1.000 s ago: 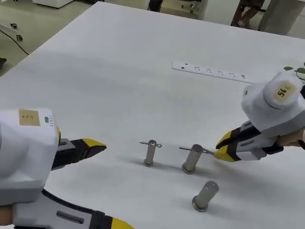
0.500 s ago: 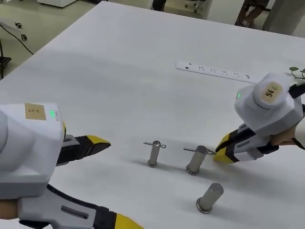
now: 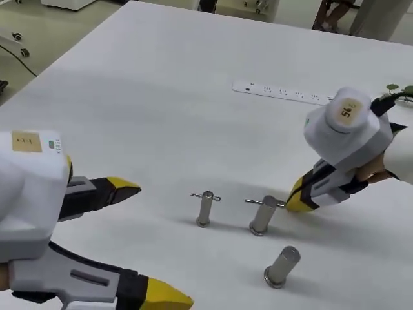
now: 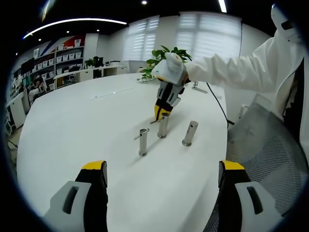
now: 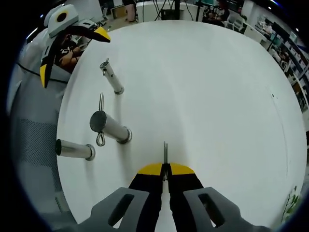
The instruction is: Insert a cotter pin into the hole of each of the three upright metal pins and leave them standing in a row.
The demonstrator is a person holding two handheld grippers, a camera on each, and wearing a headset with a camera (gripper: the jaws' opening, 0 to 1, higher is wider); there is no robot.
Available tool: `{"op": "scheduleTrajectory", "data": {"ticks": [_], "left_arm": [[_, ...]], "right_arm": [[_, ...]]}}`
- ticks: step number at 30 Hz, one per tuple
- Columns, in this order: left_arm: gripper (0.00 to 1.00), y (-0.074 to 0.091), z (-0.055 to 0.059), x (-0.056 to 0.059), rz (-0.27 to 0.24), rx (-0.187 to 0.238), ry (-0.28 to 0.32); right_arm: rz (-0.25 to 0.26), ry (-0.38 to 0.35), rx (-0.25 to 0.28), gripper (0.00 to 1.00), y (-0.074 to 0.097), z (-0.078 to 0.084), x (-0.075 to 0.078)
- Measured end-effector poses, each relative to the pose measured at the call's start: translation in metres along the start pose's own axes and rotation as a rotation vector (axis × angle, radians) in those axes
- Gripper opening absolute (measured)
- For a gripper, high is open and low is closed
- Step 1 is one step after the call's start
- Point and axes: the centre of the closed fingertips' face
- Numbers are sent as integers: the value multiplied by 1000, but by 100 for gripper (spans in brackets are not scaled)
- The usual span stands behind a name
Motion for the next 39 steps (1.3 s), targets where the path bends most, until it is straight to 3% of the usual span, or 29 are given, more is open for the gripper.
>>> {"op": "scheduleTrajectory", "data": {"ticks": [4, 13, 17, 20, 23, 28, 32, 35, 39], "left_arm": [[95, 2, -1, -1, -3, -2, 7], [93, 7, -2, -3, -19, -3, -4], [93, 9, -1, -4, -21, 4, 8], [93, 9, 1, -5, -28, -4, 1], [93, 8, 0, -5, -27, 0, 3], [92, 10, -9, -4, -40, 45, -18], [92, 14, -18, -6, -53, 79, -1], [91, 14, -23, -6, -56, 83, -10], [85, 12, -26, -4, -43, 85, -7]], "right_arm": [[-7, 130, -55, 0, -1, -2, 0], [-2, 271, -195, 0, -2, -6, 1], [10, 294, -216, 0, -2, -7, 0], [12, 283, -206, 0, -1, -6, 2], [2, 219, -183, 0, 0, -7, 3], [3, 190, -171, 0, 2, -3, -2], [36, 193, -155, 0, 7, 1, -4], [62, 186, -115, 0, 13, 0, -6], [124, 173, -14, 0, 29, -4, -9]]}}
Point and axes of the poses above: the centre of the closed fingertips' face, and the gripper's own axes: y roughly backward along the fingers, x roughly to its right, z roughly out of its underside, and after that the axes turned 6 degrees about -x, right-handed
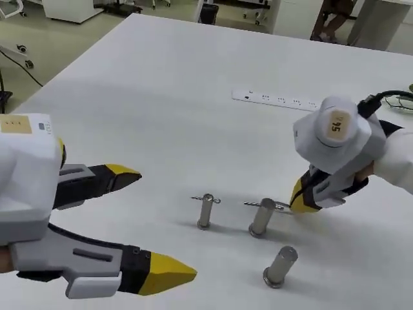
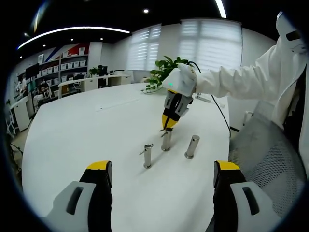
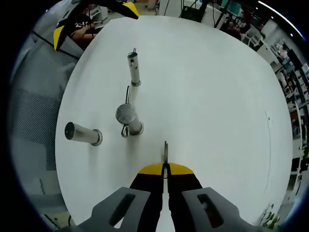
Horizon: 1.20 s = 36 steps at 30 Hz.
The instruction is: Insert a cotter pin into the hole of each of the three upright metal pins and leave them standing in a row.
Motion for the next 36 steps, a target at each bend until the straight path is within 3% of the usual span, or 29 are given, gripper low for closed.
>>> {"op": "scheduleTrajectory", "data": {"ticks": [3, 9, 12, 15, 17, 21, 23, 25, 36], "left_arm": [[85, -4, -6, 0, -1, 10, -8], [79, -13, -20, 2, 12, 43, 37], [78, -19, -30, 3, 18, 79, 82], [75, -23, -37, 7, 35, 97, 94], [74, -27, -42, 10, 44, 102, 108], [70, -36, -49, 14, 59, 103, 113], [66, -41, -51, 15, 58, 105, 97], [62, -47, -49, 16, 57, 75, 77], [51, -72, -60, 33, 123, 60, 106]], "right_arm": [[54, -42, 53, 0, 12, 0, 1], [193, -92, 155, 0, 39, -1, 3], [237, -110, 188, 0, 46, 2, 6], [270, -133, 224, 0, 56, 0, -2], [330, -142, 237, 0, 64, 0, -1], [389, -157, 265, 0, 74, -2, -8], [394, -156, 260, 0, 76, -2, -12], [407, -162, 261, 0, 77, -2, -15], [463, -166, 310, 0, 91, -14, -32]]}}
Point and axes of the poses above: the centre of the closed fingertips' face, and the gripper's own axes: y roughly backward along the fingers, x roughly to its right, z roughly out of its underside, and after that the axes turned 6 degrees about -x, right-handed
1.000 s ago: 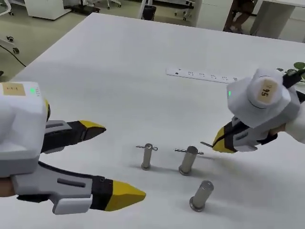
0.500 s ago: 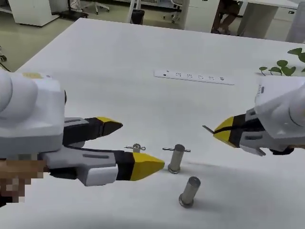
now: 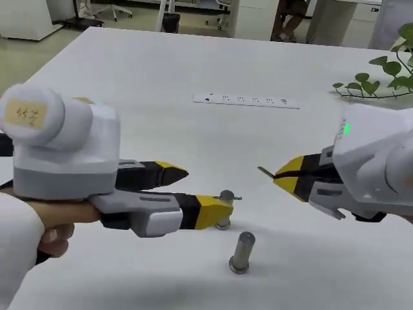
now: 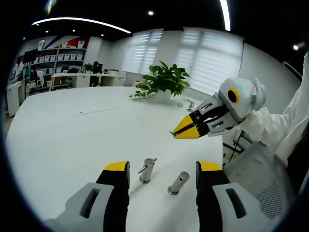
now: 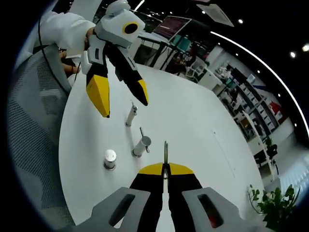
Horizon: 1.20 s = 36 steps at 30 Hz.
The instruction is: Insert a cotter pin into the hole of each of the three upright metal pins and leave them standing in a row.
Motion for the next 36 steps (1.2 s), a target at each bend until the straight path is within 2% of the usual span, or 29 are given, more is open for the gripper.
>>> {"op": "scheduleTrajectory", "data": {"ticks": [4, 7, 15, 20, 24, 36], "left_arm": [[45, -7, -6, 5, 24, 10, 24], [42, -13, -9, 8, 33, 8, 19], [34, -24, -9, 18, 71, -10, 20], [27, -27, -9, 22, 95, -18, 32], [25, -28, -10, 23, 99, -22, 22], [6, -29, -10, 30, 145, -44, 31]], "right_arm": [[7, 9, 10, 0, 1, -3, -3], [0, 7, 20, 0, 2, -5, -7], [7, 37, 34, 0, 4, -13, -17], [10, 56, 43, 0, 3, -18, -24], [10, 61, 47, 0, 3, -20, -28], [7, 102, 47, 0, 4, -24, -34]]}}
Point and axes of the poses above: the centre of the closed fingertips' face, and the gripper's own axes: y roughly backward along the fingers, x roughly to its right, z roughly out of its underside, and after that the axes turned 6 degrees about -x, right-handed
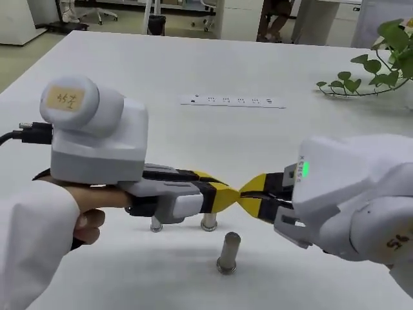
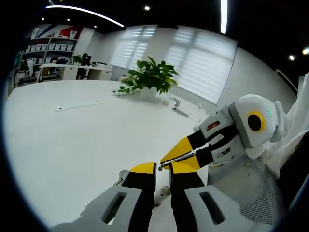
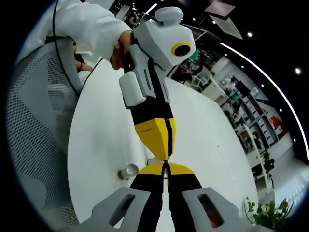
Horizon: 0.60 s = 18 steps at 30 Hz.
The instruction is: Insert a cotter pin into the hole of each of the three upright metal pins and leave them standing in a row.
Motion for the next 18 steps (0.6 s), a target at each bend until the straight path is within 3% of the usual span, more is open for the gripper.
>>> {"op": "scheduleTrajectory", "data": {"ticks": [15, 18], "left_arm": [[0, -2, 7, 0, 0, -39, -10], [0, 0, 9, 1, 2, -50, -51]], "right_arm": [[-12, 34, -1, 0, 0, -3, -5], [-16, 44, 1, 0, -1, -4, -6]]}}
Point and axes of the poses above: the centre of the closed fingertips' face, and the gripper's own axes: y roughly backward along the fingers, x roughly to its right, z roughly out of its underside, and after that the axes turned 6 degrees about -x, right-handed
